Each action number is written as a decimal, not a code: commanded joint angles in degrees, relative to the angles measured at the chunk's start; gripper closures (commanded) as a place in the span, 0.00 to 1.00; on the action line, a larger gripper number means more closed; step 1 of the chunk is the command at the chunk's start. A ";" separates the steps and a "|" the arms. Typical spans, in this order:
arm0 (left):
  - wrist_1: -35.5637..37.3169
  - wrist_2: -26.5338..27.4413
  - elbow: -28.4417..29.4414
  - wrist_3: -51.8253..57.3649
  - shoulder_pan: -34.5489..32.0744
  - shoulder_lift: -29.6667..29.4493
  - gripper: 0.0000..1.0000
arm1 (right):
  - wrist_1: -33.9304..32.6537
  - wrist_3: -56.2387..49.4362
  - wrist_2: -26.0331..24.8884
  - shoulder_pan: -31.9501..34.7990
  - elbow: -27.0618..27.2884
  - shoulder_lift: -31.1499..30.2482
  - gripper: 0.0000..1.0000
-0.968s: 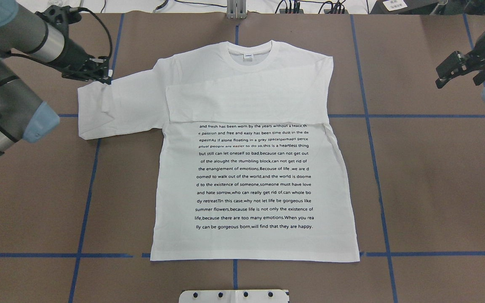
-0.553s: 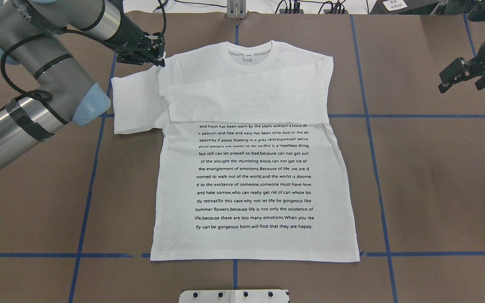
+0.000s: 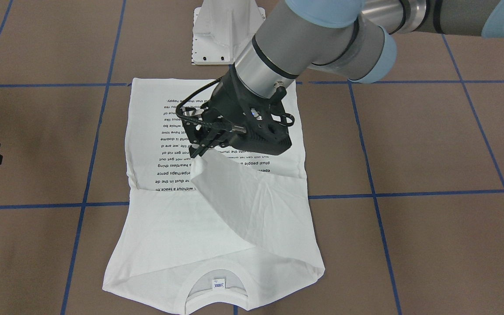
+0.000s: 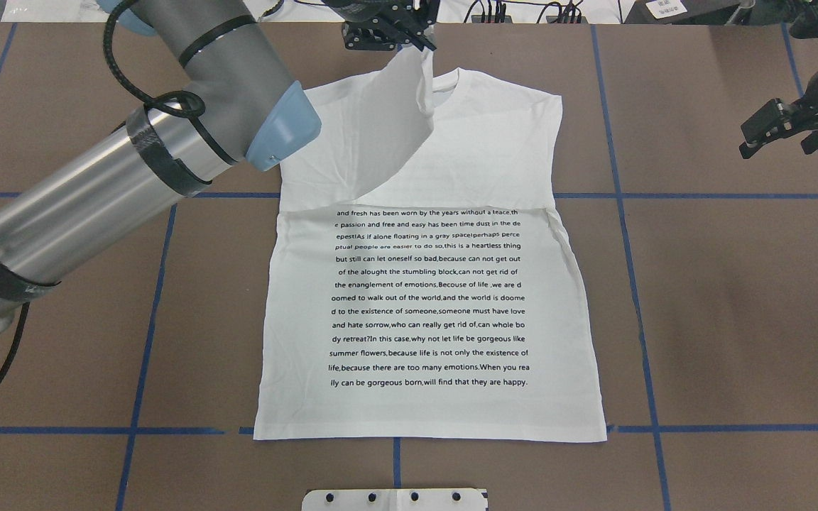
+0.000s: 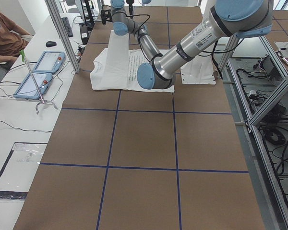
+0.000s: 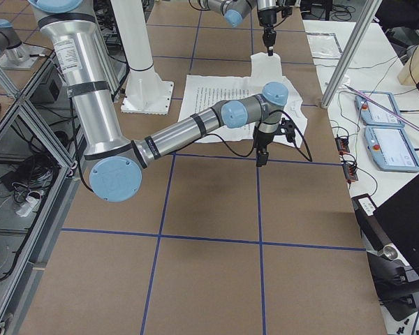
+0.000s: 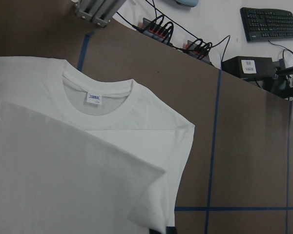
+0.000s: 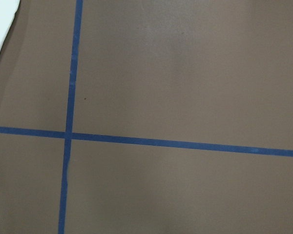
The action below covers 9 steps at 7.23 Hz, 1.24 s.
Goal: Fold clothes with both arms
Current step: 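Lay the sleeve across the shirt body toward the right side and release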
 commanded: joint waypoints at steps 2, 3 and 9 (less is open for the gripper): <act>-2.63 0.50 0.60 -3.05 3.83 -0.54 1.00 | 0.06 1.65 0.01 0.00 -0.03 0.32 0.00; -6.11 3.64 4.61 -3.14 4.54 -1.14 1.00 | 0.06 1.65 0.01 0.00 -0.03 0.32 0.00; -18.19 18.41 17.21 -2.70 15.60 -1.41 1.00 | 0.15 1.65 0.53 -0.09 -1.70 0.76 0.00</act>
